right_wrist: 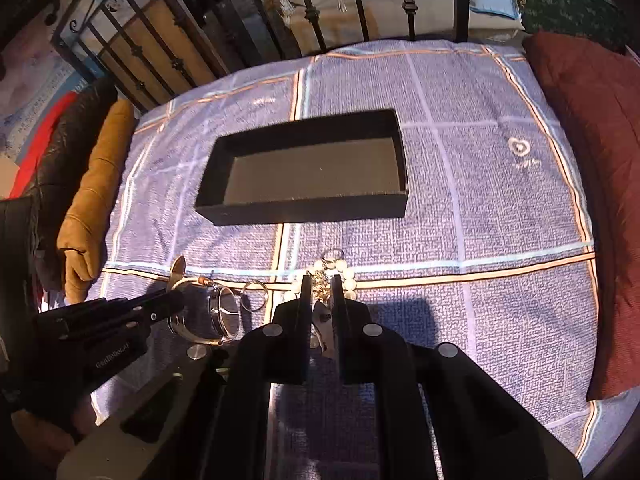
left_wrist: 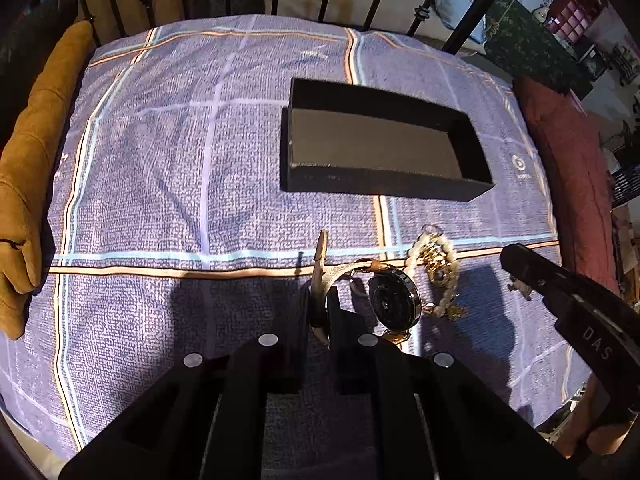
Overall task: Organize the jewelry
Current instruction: 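Drop the beige-strap watch into the box with the left tool while the right grasps an earring, then lift the gold earring with the right tool toward the black box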
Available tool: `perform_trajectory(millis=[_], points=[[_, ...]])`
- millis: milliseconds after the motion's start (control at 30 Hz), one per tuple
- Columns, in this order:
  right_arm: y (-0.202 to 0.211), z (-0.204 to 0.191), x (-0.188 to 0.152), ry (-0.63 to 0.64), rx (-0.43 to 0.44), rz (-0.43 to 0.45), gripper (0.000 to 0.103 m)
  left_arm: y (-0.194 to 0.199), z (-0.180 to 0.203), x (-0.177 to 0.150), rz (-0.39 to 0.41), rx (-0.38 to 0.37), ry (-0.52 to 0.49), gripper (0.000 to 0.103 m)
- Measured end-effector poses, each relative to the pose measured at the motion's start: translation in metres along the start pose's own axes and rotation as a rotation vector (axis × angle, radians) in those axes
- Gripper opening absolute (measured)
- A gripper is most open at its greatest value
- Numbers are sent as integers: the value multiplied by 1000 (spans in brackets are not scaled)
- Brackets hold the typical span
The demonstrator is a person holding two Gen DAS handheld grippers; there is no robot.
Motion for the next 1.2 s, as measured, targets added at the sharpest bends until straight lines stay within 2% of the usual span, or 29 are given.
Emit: perform_trajectory(millis=[167, 333, 433, 467, 500, 533, 567, 633, 667, 700, 833, 933, 1033, 1200], points=[[0, -4, 11, 30, -19, 16, 10, 20, 13, 46, 78, -40, 17, 8], [-5, 6, 23, 37, -33, 34, 10, 16, 27, 94, 139, -14, 10, 12], [-10, 9, 32, 50, -48, 44, 10, 1, 32, 111, 140, 26, 1, 14], [-12, 11, 37, 57, -58, 47, 10, -4, 34, 115, 132, 38, -6, 25], [-13, 12, 41, 60, -61, 52, 10, -9, 35, 117, 116, 55, -12, 59], [-14, 14, 46, 63, -61, 55, 11, -13, 34, 118, 96, 90, -9, 74], [-16, 16, 50, 66, -67, 47, 13, -13, 31, 116, 103, 116, 0, 83], [-15, 20, 55, 66, -101, 44, 40, -8, 25, 110, 121, 125, 9, 86], [-12, 21, 55, 67, -118, 51, 70, -6, 22, 105, 116, 128, 13, 90], [-9, 22, 54, 76, -125, 65, 74, -4, 19, 100, 114, 130, 22, 92], [-5, 24, 31, 118, -157, 45, 71, -8, 8, 63, 53, 109, 51, 94], [-17, 30, 4, 91, -135, -31, 63, -17, 7, 28, 12, 93, 28, 94], [-32, 35, -17, 72, -134, -87, 62, -25, 9, -1, 1, 104, -17, 94], [-43, 33, -28, 53, -124, -101, 62, -35, 13, -17, -3, 109, -24, 94]])
Point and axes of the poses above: each gripper's, at about its wrist camera, not at the fingertips, and y roughly against the way its jaws point, z to its right, x to its top, the point moved 3 cm from there along -y, roughly the way its jaws point, and after that the axes turned 13 degrees about x, right-handed, at the moved point
